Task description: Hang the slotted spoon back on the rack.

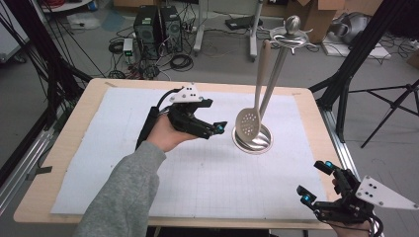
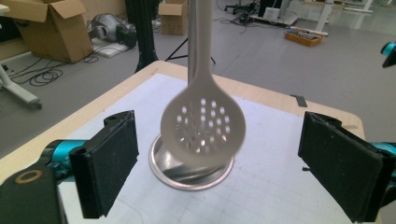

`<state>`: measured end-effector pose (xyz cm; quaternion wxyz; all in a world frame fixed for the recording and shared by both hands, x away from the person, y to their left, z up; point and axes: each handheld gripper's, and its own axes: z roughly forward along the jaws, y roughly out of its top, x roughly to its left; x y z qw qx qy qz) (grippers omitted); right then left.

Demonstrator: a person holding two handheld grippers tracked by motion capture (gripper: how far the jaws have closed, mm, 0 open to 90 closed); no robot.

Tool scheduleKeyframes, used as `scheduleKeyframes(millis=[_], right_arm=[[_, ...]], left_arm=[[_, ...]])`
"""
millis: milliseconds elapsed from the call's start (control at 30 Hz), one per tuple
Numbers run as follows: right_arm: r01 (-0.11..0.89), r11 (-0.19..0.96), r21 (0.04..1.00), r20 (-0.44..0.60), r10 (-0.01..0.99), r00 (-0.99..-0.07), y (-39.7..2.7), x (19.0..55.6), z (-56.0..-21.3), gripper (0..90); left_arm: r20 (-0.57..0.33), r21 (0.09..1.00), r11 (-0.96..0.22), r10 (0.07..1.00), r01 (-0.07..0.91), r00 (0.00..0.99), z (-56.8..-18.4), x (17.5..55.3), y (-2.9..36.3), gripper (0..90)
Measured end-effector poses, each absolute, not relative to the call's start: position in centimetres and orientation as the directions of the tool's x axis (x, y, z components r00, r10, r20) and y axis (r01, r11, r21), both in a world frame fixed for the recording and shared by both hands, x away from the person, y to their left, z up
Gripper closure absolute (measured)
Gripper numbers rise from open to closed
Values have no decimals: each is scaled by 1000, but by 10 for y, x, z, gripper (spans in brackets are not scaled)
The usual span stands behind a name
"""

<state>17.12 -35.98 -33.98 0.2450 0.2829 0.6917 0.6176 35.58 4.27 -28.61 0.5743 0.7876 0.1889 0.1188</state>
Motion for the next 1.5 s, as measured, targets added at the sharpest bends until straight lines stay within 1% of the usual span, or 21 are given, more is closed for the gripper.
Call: scheduleKeyframes(millis=[167, 367, 400, 733, 1100, 1500], right_arm=[[83, 77, 994, 9, 676, -736, -356, 179, -340, 101], [79, 68, 995, 14, 664, -748, -354, 185, -339, 101], [81, 64, 995, 19, 659, -752, -353, 188, -339, 101], [72, 65, 995, 15, 628, -778, -343, 200, -339, 101], [83, 76, 994, 18, 618, -786, -336, 210, -340, 101], [80, 85, 993, 11, 615, -788, -333, 216, -342, 101]], left_arm=[[-26, 954, -256, 452, 158, 892, -291, 352, 59, 115], [12, 954, -262, 518, 145, 855, -294, 349, 81, 116], [4, 956, -253, 525, 151, 851, -294, 348, 85, 116], [32, 960, -243, 590, 139, 807, -306, 335, 130, 116], [-11, 972, -173, 646, 161, 763, -313, 319, 184, 114], [-9, 981, -141, 662, 137, 749, -316, 295, 212, 114]])
